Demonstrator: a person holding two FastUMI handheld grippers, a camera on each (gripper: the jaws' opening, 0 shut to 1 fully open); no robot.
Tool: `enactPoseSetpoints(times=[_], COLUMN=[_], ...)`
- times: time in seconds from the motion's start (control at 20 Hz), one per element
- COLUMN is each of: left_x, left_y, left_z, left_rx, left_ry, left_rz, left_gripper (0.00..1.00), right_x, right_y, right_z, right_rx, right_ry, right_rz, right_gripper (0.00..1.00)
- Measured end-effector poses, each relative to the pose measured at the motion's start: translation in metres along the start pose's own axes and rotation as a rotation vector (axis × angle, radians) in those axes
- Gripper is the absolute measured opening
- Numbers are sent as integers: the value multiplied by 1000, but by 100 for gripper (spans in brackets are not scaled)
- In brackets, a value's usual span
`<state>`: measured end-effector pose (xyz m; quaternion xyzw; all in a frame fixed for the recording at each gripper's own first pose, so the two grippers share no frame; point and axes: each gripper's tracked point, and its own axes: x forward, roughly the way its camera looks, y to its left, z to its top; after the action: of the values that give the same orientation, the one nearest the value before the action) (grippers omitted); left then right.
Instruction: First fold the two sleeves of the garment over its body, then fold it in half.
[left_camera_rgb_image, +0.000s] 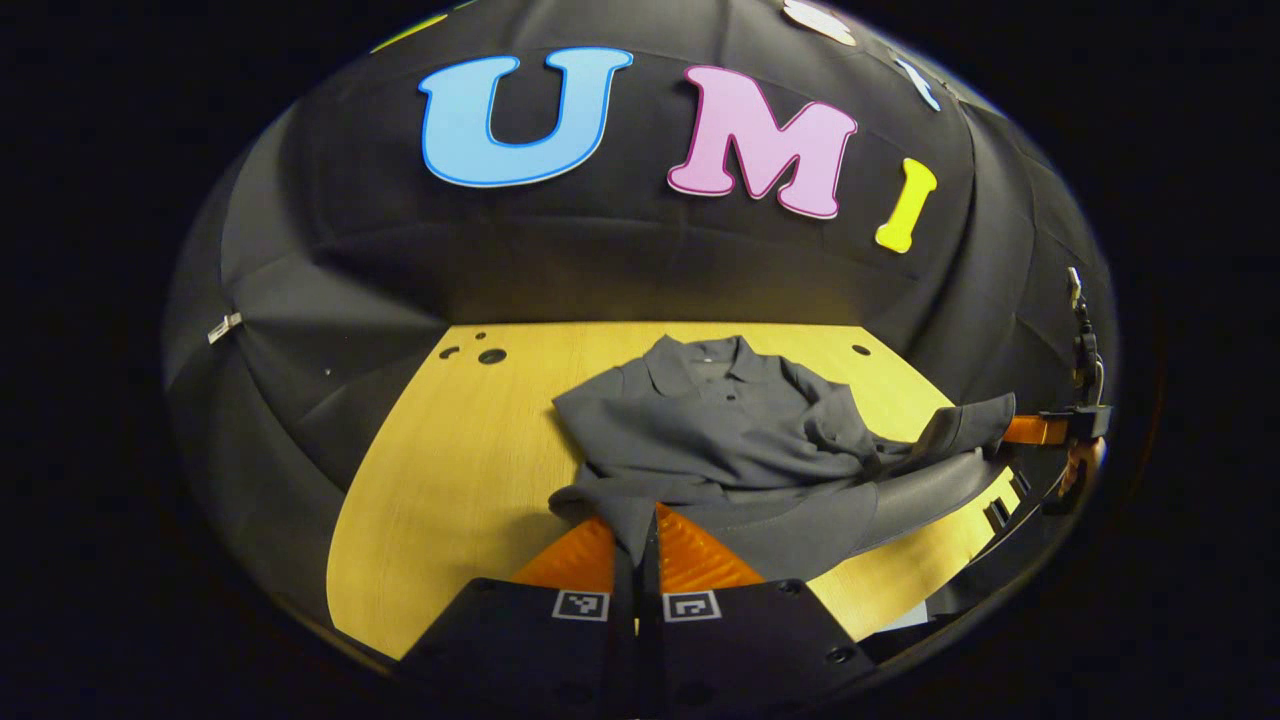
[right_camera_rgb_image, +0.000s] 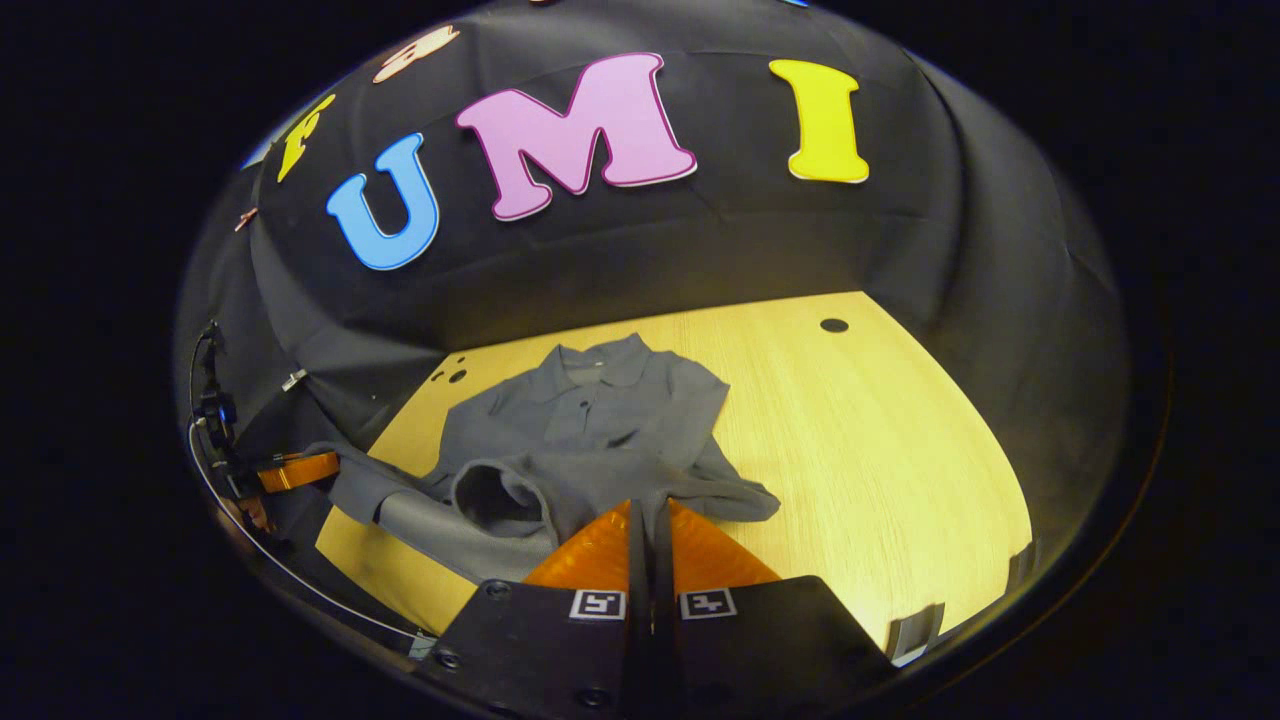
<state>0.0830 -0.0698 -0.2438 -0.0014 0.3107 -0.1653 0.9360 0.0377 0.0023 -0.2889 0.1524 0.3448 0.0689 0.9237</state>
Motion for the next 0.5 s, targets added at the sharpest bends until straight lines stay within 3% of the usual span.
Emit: enactPoseSetpoints(times=[0.5], left_x=[40], left_y=[13], left_z=[71], left_rx=[8], left_ry=[-104], left_rz=[19], left_gripper=[5], right_x=[41], right_y=[3], right_z=[70], right_rx=[-20], right_ry=[-99], right_rz=[7], right_gripper=[5])
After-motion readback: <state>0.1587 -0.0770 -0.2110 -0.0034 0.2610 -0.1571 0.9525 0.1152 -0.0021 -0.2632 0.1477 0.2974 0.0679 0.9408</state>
